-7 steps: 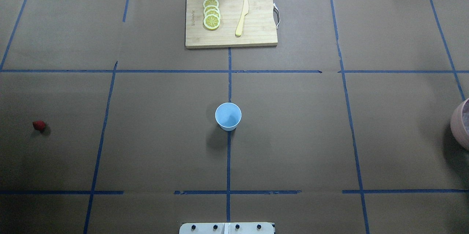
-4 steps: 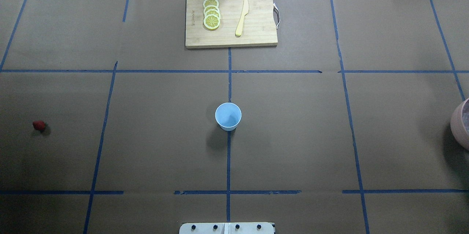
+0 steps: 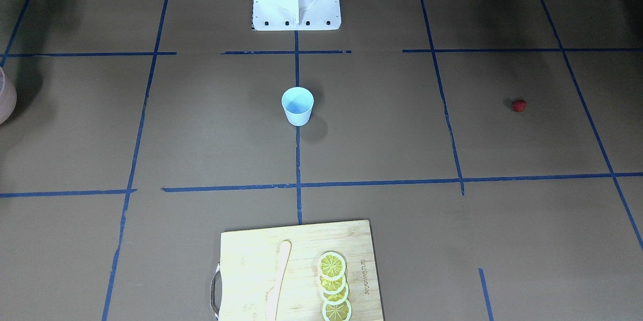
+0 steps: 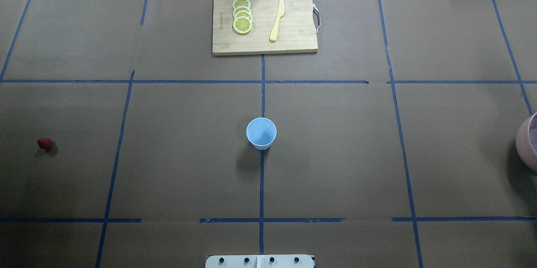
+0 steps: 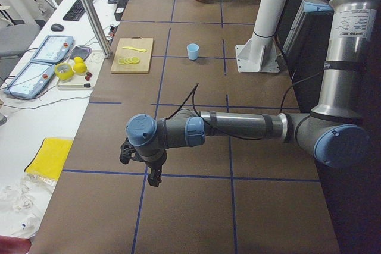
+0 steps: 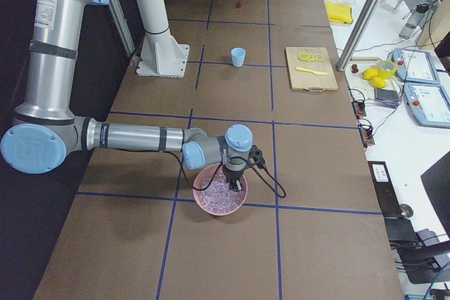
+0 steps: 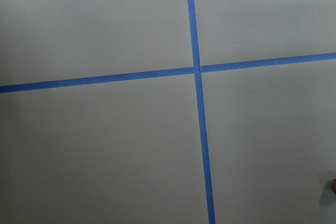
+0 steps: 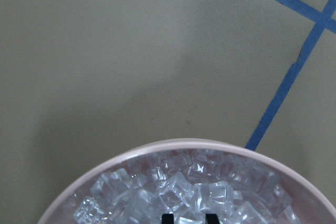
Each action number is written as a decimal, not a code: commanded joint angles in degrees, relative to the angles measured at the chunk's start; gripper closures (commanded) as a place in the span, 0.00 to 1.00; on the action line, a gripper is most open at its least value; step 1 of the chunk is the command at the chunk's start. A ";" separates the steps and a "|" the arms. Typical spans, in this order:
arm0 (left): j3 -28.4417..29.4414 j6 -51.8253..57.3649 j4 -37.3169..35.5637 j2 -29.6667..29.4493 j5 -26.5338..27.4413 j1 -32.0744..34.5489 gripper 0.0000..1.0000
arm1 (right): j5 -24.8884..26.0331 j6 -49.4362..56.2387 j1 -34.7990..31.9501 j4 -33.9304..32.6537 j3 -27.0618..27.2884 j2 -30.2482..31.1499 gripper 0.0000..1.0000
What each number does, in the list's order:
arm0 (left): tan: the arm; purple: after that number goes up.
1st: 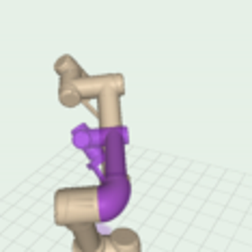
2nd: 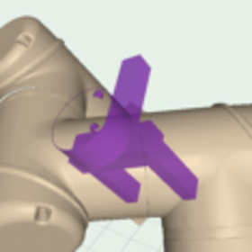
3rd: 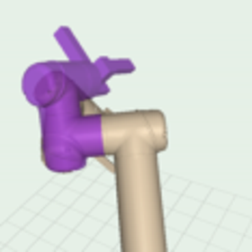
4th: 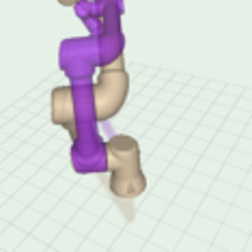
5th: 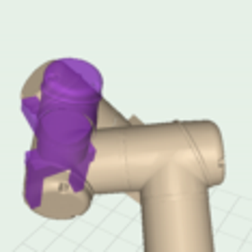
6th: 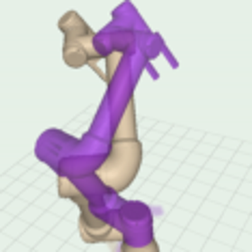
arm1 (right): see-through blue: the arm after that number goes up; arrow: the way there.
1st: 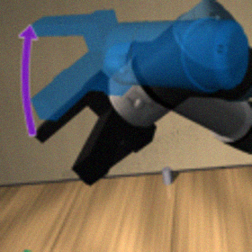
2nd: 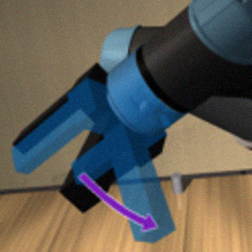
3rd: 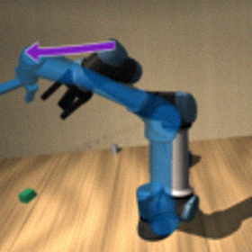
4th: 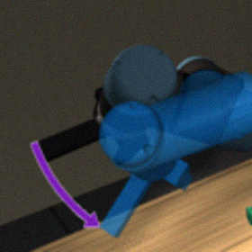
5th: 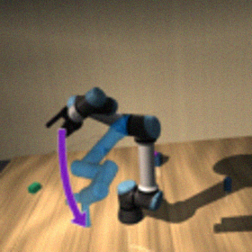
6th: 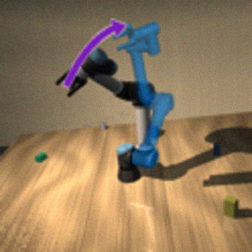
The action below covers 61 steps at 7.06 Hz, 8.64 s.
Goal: Put ice and strawberries in cup
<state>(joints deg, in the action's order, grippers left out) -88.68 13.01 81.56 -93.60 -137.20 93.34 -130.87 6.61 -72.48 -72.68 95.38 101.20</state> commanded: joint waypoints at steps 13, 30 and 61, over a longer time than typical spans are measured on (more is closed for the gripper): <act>0.00 0.00 0.00 0.00 -0.09 0.00 0.00 | -1.50 -47.86 10.04 -22.68 18.70 -28.21 0.98; 0.26 0.00 -0.09 0.18 -0.35 0.00 0.00 | 31.82 -82.19 47.60 -30.33 -1.16 -61.65 0.97; -0.35 0.09 0.00 2.02 -0.53 0.00 0.00 | 2.38 49.54 -3.11 -7.39 10.89 5.24 0.02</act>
<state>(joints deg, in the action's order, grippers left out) -89.11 13.10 81.59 -91.58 -137.72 93.33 -129.42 52.59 -75.60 -80.21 106.98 106.00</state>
